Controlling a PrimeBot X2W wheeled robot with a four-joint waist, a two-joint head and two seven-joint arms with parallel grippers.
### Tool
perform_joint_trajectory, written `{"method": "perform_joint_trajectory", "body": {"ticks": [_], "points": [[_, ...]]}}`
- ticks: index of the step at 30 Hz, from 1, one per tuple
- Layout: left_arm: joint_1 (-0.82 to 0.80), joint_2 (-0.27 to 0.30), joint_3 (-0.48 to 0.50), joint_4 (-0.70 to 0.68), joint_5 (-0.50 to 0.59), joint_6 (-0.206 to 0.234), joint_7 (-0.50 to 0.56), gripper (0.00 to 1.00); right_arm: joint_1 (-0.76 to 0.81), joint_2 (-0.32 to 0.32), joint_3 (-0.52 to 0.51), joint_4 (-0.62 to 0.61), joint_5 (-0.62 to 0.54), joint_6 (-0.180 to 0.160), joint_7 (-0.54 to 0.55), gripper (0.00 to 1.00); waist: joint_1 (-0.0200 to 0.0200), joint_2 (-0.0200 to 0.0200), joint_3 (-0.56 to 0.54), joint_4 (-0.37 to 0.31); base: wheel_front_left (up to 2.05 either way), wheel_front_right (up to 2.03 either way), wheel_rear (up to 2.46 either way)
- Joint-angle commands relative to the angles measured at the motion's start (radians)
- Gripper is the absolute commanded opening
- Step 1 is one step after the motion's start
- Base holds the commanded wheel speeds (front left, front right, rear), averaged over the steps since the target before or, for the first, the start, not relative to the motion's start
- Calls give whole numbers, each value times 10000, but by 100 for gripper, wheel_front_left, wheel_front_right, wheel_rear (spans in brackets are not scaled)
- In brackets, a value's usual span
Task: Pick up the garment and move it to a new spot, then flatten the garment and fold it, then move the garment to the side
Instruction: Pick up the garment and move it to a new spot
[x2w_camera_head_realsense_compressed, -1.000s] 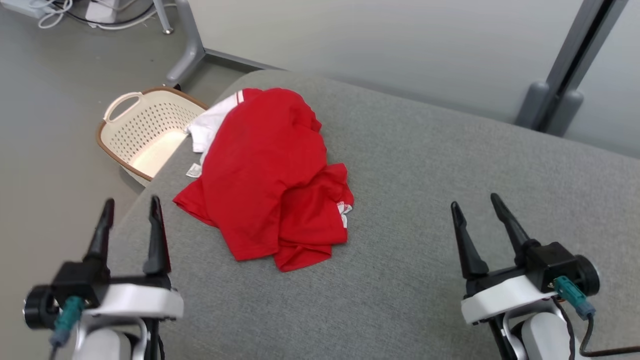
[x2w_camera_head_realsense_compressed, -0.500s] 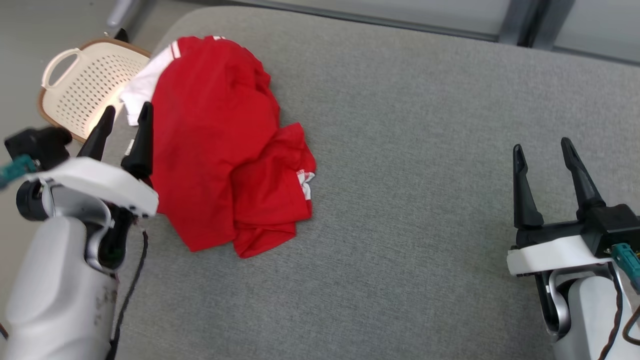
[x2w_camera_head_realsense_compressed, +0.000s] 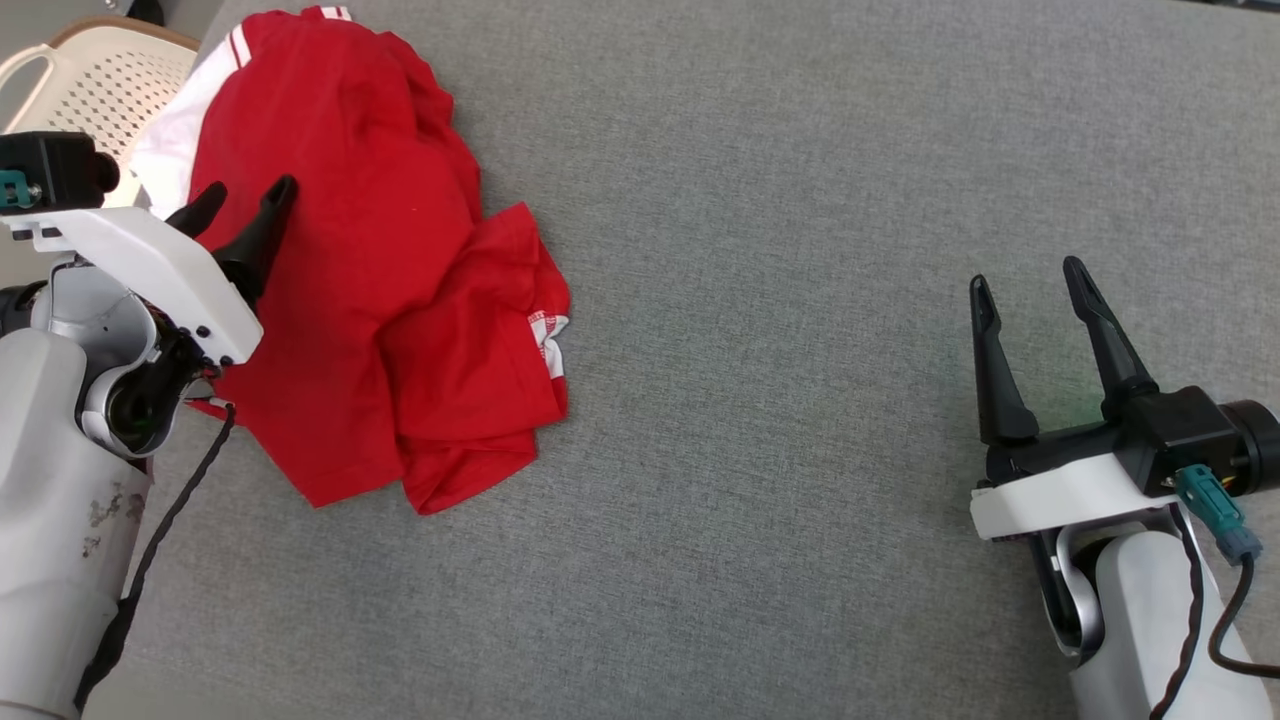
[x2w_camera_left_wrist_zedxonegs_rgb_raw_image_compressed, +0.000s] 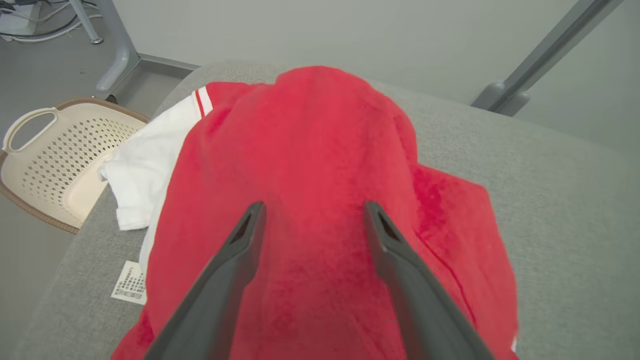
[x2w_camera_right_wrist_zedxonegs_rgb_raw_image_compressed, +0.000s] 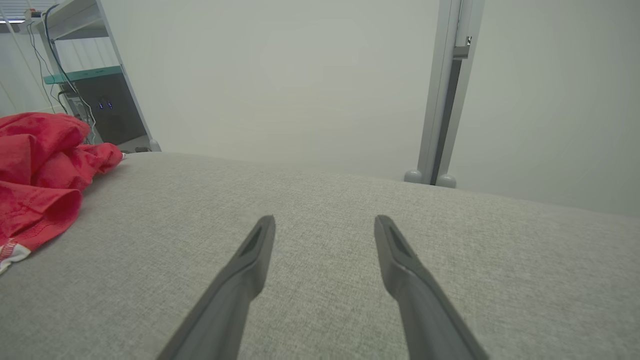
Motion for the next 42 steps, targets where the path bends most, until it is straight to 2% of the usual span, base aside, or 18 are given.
{"method": "perform_joint_trajectory", "body": {"ticks": [1, 5, 6, 7, 8, 14, 19, 27, 35, 39, 42], "points": [[-200, 139, -161, 122, -143, -6, 88, 100, -153, -32, -5, 36, -6, -3, -78, 100, 0, 0, 92, -78, 0, 0, 0], [-369, 153, -731, 612, -548, -6, 324, 100, -247, -31, -60, 58, -93, -3, -101, 100, 0, 0, 215, -173, 0, 0, 0], [-405, 140, -868, 742, -640, -6, 384, 65, -268, -32, -84, 60, -98, -3, -113, 100, 0, 0, 235, -194, 0, 0, 0], [-463, 160, -944, 867, -725, -6, 380, 7, -287, -32, -94, 67, -94, -3, -126, 100, 0, 0, 254, -217, 0, 0, 0], [-529, 172, -1022, 961, -802, -6, 294, 0, -298, -32, -87, 79, -101, -3, -133, 100, 0, 0, 268, -242, 0, 0, 0], [-684, 213, -1095, 1383, -1191, -7, -491, 0, -279, -32, -36, 175, -28, -3, -171, 100, 0, 0, 140, -348, 0, 0, 0], [-775, 458, -1372, 1499, -1384, -7, -1170, 0, -143, -31, -66, 341, 98, -3, -254, 100, 0, 0, -270, -338, 0, 0, 0], [-813, 958, -1426, 852, -1442, -7, -2997, 0, 59, -31, 109, 742, 581, -3, -359, 100, 0, 0, -1312, -279, 0, 0, 0], [-620, 1282, -1444, -735, -1299, 117, -3527, 0, 392, -34, 168, 1002, 1191, -3, -413, 100, 0, 0, -2442, -432, 0, 0, 0], [-394, 1287, -1531, -2087, -1297, 490, -3274, 0, 584, -29, 216, 933, 1322, -1, -408, 100, 0, 0, -2810, -676, 0, 0, 0], [-264, 1322, -1720, -3176, -1158, 953, -2919, 0, 557, -36, 217, 837, 1291, -3, -410, 100, 0, 0, -2940, -1027, 0, 0, 0]]}}
